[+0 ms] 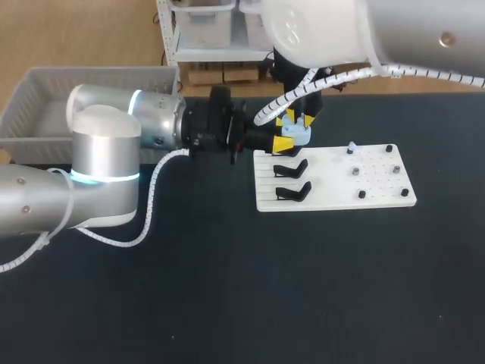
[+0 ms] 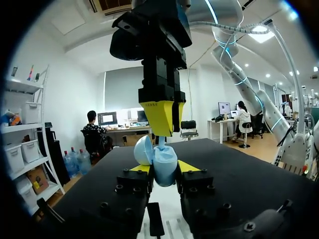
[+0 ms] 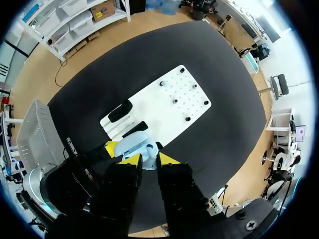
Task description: Pick up each earbud case from the left stands, insert the matching earbuds, close the lid, and place the case in the box.
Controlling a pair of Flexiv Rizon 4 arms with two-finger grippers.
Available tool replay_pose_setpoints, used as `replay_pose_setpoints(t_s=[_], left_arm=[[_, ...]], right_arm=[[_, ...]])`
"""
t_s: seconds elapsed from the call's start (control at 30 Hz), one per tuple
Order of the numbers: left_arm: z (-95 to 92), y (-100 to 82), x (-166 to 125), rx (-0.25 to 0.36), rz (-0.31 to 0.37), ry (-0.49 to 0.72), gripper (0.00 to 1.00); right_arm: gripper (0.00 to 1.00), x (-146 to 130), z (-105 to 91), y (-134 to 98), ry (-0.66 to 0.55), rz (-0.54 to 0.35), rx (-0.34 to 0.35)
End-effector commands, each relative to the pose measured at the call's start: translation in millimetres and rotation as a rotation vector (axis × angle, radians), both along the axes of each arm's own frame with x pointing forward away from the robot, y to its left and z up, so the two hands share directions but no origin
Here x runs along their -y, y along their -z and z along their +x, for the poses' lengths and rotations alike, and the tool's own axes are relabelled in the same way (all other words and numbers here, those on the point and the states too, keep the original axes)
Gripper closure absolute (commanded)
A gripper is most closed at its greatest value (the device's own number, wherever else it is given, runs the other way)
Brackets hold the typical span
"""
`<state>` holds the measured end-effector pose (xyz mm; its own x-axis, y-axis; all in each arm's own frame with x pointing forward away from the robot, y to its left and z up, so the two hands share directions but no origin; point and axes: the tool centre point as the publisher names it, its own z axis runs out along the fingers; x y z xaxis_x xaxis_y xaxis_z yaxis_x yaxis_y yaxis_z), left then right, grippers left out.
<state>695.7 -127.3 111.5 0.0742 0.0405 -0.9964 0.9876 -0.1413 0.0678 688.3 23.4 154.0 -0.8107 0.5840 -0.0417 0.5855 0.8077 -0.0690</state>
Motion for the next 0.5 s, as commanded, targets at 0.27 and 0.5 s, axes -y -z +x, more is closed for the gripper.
replay_pose_setpoints(t_s=[0.27,0.5], left_arm=[[-2.1,0.7,-0.1,0.003,-0.003,-0.007,1.0],[-2.1,0.7,-0.1,0.003,-0.003,-0.007,1.0]], right_arm=[[1.0,1.8,3.4,4.1,0.004,0.009,-0.017],[1.0,3.5,5.3,7.7,0.009,0.01,-0.023]])
